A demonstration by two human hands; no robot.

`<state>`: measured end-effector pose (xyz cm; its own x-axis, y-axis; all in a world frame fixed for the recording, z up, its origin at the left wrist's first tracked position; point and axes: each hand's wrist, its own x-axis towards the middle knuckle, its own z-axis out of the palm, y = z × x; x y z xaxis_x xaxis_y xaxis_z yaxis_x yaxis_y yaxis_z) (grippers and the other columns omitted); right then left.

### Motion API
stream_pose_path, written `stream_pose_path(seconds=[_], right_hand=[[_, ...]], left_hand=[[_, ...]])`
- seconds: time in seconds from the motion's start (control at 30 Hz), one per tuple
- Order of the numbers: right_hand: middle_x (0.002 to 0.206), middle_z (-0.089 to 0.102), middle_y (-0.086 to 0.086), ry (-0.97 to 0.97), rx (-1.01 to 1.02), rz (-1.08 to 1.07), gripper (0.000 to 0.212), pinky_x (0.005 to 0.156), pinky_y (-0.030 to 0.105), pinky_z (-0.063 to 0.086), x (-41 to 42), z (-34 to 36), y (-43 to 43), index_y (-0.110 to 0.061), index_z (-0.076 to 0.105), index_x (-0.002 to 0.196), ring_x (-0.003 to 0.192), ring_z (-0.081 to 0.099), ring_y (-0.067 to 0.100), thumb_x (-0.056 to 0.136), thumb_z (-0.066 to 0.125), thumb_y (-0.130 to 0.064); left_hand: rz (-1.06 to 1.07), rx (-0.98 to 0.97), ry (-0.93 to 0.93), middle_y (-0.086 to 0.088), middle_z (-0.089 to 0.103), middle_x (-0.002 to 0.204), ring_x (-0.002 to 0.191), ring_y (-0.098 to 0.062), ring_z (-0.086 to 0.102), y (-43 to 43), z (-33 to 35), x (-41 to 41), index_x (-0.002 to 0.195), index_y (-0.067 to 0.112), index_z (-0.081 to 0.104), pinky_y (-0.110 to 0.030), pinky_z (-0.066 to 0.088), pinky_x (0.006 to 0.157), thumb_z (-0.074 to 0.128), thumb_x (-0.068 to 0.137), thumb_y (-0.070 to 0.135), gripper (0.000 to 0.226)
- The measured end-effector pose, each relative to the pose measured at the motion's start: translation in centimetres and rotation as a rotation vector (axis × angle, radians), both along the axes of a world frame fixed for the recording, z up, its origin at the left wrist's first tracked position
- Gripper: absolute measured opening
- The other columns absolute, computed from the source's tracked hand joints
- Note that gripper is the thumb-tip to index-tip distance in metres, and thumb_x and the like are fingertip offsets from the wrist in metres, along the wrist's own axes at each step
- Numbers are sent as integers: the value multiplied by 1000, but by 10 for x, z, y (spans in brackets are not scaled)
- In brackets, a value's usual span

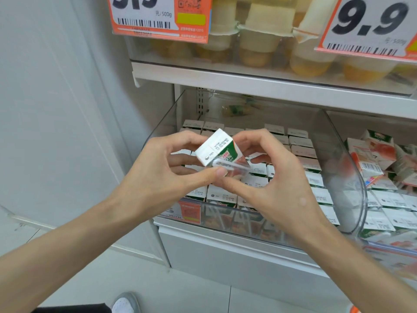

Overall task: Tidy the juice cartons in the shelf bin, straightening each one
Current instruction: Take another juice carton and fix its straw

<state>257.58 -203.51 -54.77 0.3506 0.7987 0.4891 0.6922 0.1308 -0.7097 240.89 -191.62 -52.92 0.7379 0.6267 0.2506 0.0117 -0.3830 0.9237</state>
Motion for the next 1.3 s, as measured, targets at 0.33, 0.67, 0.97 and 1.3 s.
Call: stream_pose_path(seconds=[0.33, 0.67, 0.97, 1.3], right_hand=[[122, 70, -6, 364, -131, 180, 48, 93, 33, 59, 3, 6, -3, -36, 66, 130, 103, 74, 16, 93, 77, -9], [113, 79, -4, 521, -151, 179, 33, 101, 38, 56, 2, 12, -5, -40, 69, 127, 100, 78, 16, 102, 67, -20], [116, 62, -9, 129, -98, 170, 52, 85, 28, 58, 4, -1, 7, -46, 65, 138, 100, 68, 17, 89, 79, -33], [115, 71, -11, 110, 44, 173, 37, 92, 19, 55, -16, 1, 49, -23, 72, 126, 105, 70, 10, 92, 80, -11]], left_hand=[[127, 900, -8, 5, 73, 120, 107, -15, 72, 22, 1, -11, 123, 16, 79, -40, 60, 90, 86, 88, 18, 35], [78, 843, -36, 3, 69, 117, 107, -12, 68, 31, -6, -14, 123, 15, 78, -26, 52, 93, 89, 84, 9, 41], [10, 523, 46, 12, 70, 112, 108, -18, 68, 34, -11, -14, 123, 29, 78, -19, 50, 93, 88, 81, 14, 46], [237, 581, 38, 24, 71, 122, 115, 6, 67, 37, -3, -44, 139, 23, 65, -13, 49, 105, 88, 80, 30, 64]])
